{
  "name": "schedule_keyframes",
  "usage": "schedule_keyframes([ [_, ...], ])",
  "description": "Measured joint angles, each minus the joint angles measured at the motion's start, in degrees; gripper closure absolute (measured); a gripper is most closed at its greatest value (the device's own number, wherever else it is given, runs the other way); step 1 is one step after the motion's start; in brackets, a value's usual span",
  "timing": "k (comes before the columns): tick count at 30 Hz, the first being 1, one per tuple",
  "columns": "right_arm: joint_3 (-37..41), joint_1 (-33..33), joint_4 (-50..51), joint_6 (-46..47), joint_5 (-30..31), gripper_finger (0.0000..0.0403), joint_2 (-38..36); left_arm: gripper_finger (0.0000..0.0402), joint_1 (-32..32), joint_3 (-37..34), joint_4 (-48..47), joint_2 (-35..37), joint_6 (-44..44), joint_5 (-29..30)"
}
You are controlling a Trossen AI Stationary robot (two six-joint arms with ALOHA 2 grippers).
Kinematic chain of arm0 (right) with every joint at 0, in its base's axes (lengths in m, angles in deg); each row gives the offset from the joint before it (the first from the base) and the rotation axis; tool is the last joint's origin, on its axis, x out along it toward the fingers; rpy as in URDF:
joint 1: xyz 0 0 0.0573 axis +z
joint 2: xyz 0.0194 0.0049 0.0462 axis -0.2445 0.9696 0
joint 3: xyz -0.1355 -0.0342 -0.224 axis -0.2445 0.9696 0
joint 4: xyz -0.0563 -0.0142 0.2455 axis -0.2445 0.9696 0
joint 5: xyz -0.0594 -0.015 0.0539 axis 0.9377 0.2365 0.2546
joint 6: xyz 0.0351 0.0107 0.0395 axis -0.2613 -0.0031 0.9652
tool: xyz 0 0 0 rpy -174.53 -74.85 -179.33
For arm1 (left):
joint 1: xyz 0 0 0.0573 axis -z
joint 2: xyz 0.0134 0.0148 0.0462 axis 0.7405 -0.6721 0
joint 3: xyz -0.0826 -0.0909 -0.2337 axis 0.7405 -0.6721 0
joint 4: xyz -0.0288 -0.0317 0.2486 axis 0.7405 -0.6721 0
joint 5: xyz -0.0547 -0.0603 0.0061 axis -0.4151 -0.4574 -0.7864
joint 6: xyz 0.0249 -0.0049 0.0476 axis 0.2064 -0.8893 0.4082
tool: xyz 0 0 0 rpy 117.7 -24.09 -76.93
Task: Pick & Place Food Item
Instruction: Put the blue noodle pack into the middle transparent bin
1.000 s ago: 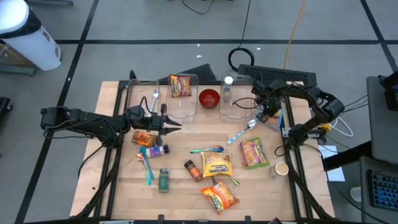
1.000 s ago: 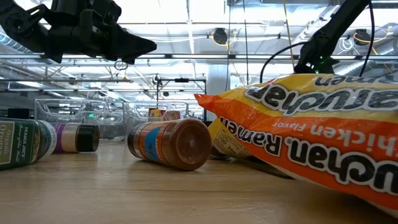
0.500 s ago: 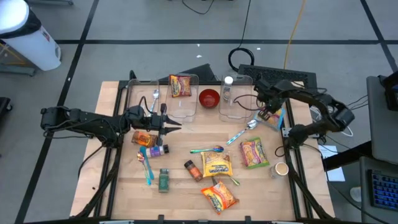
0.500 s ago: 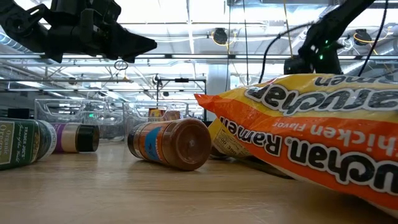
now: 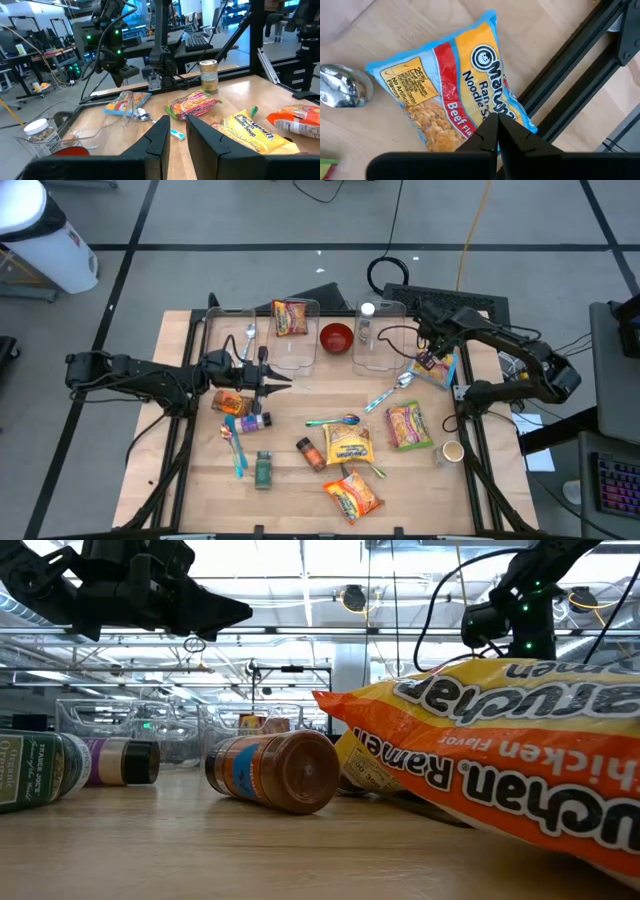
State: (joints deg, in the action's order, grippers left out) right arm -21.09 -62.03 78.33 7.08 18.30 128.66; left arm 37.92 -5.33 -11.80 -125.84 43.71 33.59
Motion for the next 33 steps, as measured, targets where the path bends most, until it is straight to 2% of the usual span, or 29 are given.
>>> schedule_keyframes([
  [4, 0.0, 0.0, 0.15, 0.46, 0.02, 0.0386, 0.02, 0.033, 0.0, 0.0, 0.0, 0.0, 0.19, -0.02],
  [13, -0.05, 0.0, 0.15, 0.37, 0.01, 0.0305, 0.02, 0.033, 0.0, 0.0, 0.33, -0.01, 0.23, -0.02],
  [18, -0.07, 0.0, 0.17, 0.06, 0.03, 0.0273, 0.02, 0.033, 0.0, 0.0, 0.35, 0.0, 0.27, -0.02],
  [28, -0.09, 0.0, 1.47, 0.7, 0.45, 0.025, 2.51, 0.033, 0.0, 0.0, 0.35, 0.0, 0.37, -0.04],
  [33, -0.07, 0.0, 2.26, 1.02, 4.72, 0.0246, 6.43, 0.033, 0.0, 0.0, 0.35, 0.0, 0.28, -0.04],
])
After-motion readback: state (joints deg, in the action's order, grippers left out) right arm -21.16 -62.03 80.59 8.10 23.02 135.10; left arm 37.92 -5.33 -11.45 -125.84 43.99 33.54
